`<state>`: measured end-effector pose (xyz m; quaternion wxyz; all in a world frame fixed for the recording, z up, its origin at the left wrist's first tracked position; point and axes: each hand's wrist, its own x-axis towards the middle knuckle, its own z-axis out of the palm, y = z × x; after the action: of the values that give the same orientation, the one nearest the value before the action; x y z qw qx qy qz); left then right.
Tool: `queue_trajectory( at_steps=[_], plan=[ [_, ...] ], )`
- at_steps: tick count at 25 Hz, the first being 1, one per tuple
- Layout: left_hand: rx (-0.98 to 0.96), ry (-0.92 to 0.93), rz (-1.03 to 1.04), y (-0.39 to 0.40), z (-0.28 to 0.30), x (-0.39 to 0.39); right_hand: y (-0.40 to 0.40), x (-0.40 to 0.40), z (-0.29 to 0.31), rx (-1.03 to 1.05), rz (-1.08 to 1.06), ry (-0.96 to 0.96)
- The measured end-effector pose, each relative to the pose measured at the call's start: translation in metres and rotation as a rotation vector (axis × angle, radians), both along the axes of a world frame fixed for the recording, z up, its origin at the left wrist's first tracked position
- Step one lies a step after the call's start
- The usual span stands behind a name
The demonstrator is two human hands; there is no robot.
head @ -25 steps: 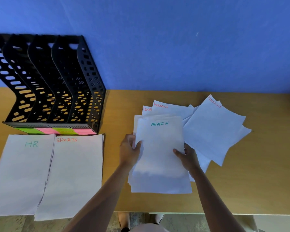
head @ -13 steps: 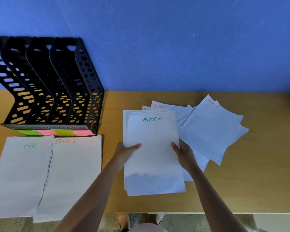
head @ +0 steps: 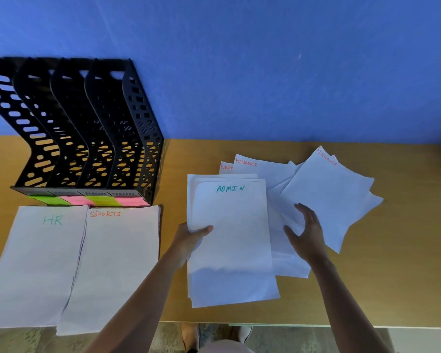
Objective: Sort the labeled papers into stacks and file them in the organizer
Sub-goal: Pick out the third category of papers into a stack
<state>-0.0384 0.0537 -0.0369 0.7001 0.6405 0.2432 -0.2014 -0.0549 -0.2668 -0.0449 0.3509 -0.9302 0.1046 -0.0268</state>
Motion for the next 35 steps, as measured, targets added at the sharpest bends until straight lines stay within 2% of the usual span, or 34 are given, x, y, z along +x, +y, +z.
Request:
queue_trajectory(
  at_steps=[4, 6, 9, 13, 15, 18, 20, 23, 27, 31, 35],
  plan=[
    [-0.061, -0.068, -0.102, 0.0, 0.015, 0.001, 0.054, -0.008, 0.023, 0.697, 0.009, 0.065],
    [-0.053, -0.138, -0.143, -0.002, 0.031, 0.005, 0.073, -0.004, 0.03, 0.836, 0.012, 0.037],
    [0.038, -0.292, -0.087, -0.005, 0.054, 0.014, 0.086, 0.003, 0.049, 0.851, -0.059, -0.07],
    [0.065, -0.441, 0.02, -0.009, 0.076, 0.021, 0.09, 0.009, 0.078, 0.838, -0.027, -0.335],
    [0.043, -0.475, 0.021, -0.011, 0.076, 0.019, 0.089, 0.005, 0.079, 0.82, -0.061, -0.246],
    [0.014, -0.439, -0.002, -0.012, 0.06, 0.01, 0.091, -0.008, 0.064, 0.677, -0.08, 0.088],
    [-0.012, -0.437, -0.016, -0.013, 0.051, 0.003, 0.094, -0.006, 0.053, 0.727, 0.046, -0.047],
    [-0.002, -0.459, 0.033, -0.014, 0.054, 0.003, 0.101, -0.003, 0.06, 0.761, 0.113, -0.247],
    [0.046, -0.512, 0.088, -0.011, 0.06, 0.007, 0.109, 0.001, 0.066, 0.847, -0.024, -0.191],
    [0.081, -0.468, 0.082, -0.012, 0.053, 0.002, 0.11, -0.003, 0.057, 0.777, 0.022, -0.116],
    [0.052, -0.435, 0.163, -0.007, 0.054, 0.0, 0.104, -0.007, 0.05, 0.742, 0.026, -0.094]
  ],
)
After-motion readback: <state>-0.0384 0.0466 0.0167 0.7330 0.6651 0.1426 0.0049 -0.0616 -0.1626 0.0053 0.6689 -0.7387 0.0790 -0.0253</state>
